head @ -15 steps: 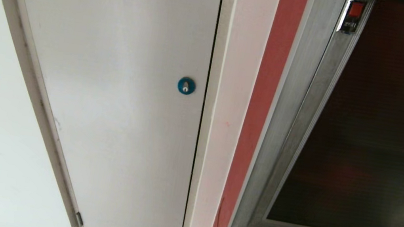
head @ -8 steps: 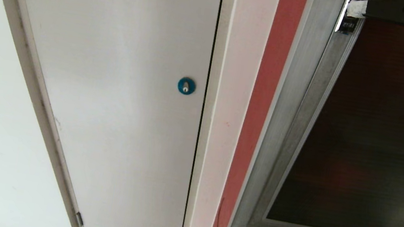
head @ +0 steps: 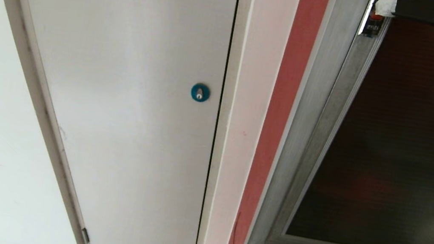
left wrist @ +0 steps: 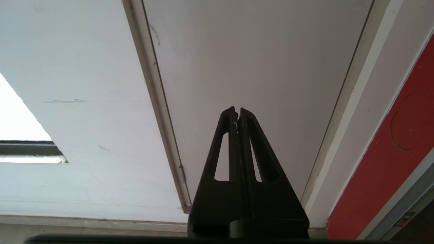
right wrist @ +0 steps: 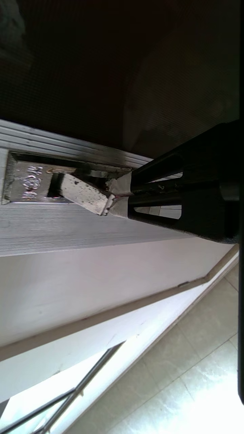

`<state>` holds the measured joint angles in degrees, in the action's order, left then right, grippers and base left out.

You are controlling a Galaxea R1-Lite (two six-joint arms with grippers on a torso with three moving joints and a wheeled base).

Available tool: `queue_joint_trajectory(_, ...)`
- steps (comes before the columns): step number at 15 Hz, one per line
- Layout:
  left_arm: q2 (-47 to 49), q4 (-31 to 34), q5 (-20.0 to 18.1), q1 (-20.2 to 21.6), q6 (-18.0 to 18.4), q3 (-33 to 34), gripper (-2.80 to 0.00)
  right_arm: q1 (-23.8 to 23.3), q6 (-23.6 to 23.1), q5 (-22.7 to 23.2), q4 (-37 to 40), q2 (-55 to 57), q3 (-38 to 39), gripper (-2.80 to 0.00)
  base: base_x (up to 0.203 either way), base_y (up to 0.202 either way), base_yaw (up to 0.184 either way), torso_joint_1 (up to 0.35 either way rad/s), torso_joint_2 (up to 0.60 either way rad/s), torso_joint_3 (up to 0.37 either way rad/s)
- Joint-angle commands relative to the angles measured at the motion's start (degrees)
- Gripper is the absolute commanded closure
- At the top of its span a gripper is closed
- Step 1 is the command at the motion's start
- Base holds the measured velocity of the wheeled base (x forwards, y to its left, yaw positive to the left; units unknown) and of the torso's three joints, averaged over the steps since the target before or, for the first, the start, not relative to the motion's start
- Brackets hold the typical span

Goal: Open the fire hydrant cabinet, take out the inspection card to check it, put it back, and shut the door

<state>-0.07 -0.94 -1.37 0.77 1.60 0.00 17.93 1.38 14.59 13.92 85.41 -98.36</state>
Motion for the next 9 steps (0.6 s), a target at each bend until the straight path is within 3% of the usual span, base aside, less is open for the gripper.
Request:
queue_joint_trajectory(1,0.1,0.0,0.0,0.0,0.1,0.4,0.0,0.1,-0.2,0.4,0.2,-1.8,2.7,0.0,0.0,0.0,0.0,0.0,0.0,0.0)
queue_joint_trajectory(6,0.1,0.0,0.0,0.0,0.0,0.4,0.0,0.4,-0.4,0.8,0.3,-7.1,6.7,0.0,0.0,0.0,0.0,0.0,0.0,0.0)
queue_joint_trajectory(9,0.1,0.0,0.0,0.0,0.0,0.4,0.0,1.0,-0.3,5.2,0.2,-9.9,6.0,0.0,0.0,0.0,0.0,0.0,0.0,0.0)
